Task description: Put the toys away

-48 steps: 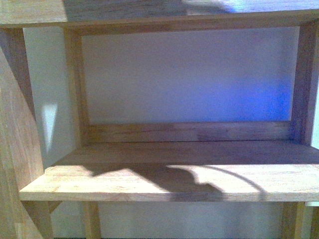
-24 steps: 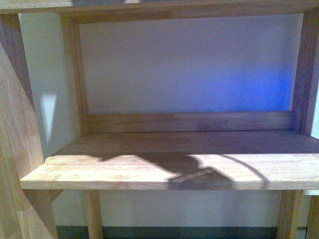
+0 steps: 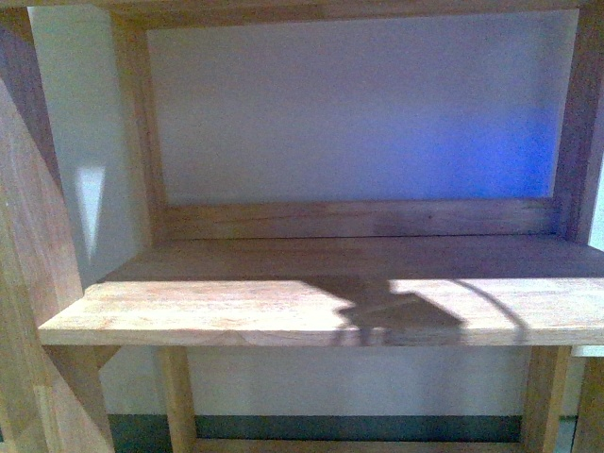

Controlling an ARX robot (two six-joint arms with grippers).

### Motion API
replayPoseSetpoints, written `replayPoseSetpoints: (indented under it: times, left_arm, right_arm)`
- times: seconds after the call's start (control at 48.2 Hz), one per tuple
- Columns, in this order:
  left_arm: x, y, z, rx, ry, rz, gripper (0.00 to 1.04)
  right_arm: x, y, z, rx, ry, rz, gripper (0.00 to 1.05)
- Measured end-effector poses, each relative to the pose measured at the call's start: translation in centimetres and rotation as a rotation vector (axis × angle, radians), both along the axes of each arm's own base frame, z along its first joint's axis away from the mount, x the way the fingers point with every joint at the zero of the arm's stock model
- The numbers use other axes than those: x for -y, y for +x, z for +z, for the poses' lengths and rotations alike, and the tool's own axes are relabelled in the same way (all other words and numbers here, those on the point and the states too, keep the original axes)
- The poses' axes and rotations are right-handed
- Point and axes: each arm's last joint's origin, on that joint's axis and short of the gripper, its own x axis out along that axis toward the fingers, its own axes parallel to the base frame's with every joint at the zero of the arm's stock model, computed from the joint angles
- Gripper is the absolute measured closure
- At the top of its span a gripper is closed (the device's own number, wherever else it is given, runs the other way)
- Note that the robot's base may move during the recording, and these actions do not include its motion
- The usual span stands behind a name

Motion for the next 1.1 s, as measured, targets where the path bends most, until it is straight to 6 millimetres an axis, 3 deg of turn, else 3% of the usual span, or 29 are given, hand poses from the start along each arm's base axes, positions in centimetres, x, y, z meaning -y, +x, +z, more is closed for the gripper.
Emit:
replayPoseSetpoints:
  times: [0.478,0.644,0.872,1.1]
  left_arm:
    - [0.0,0.0,0.0,0.000,0.000,0.000,0.06]
    - [0.0,0.0,0.0,0.000,0.000,0.000,0.06]
    - [0.0,0.0,0.0,0.000,0.000,0.000,0.06]
    - [0.0,0.0,0.0,0.000,0.000,0.000,0.06]
  right_arm:
    - [0.0,-0.4,0.6,0.081,-0.087,-0.067,0.06]
    - [0.8,-2.1,1.4,0.124,-0.127,-0.095,0.06]
    - [4.4,-6.2,3.3,0.192,-0.085,-0.219,0.06]
    - [7.8,-11.3,3.0,0.235,-0.090,-0.294,0.06]
